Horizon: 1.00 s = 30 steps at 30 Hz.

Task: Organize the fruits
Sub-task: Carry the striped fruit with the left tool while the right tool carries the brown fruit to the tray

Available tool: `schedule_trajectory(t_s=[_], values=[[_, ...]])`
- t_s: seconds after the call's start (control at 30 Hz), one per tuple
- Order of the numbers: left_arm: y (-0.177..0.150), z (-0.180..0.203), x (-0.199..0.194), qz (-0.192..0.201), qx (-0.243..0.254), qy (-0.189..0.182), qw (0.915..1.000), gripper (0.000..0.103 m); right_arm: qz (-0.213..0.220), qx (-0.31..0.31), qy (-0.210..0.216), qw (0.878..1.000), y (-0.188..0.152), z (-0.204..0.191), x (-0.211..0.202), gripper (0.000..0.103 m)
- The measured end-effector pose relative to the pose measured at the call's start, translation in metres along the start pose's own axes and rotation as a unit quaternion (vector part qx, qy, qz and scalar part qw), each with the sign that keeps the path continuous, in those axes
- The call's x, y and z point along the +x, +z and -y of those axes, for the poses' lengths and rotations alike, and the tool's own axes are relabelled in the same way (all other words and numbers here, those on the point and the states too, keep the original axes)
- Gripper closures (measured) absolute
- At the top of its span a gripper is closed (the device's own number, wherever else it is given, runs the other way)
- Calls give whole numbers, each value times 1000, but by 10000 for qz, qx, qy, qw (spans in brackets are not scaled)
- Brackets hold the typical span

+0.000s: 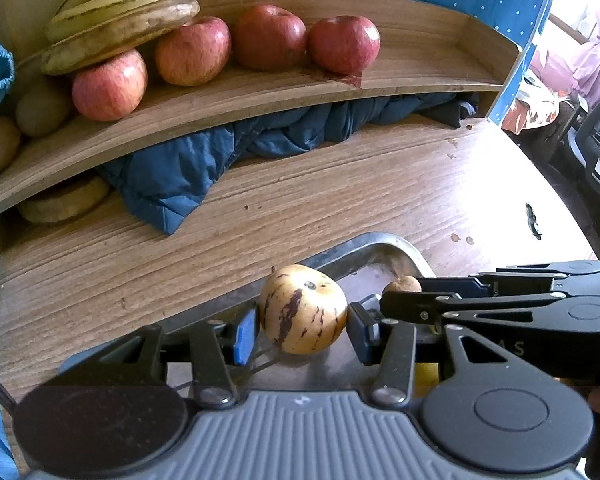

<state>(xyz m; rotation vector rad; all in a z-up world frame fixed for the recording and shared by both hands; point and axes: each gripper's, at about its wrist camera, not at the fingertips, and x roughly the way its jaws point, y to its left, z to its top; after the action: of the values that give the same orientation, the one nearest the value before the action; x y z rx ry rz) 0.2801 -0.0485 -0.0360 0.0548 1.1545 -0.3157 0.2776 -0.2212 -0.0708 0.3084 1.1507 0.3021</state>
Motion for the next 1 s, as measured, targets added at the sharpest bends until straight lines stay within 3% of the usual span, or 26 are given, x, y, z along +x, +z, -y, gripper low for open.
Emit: schedule_trajectory(t_s=[1.0], values=[[1,-3,5,-128,-12,56,9999,51,-101,-64,-50,9999,-1,0,5,72]])
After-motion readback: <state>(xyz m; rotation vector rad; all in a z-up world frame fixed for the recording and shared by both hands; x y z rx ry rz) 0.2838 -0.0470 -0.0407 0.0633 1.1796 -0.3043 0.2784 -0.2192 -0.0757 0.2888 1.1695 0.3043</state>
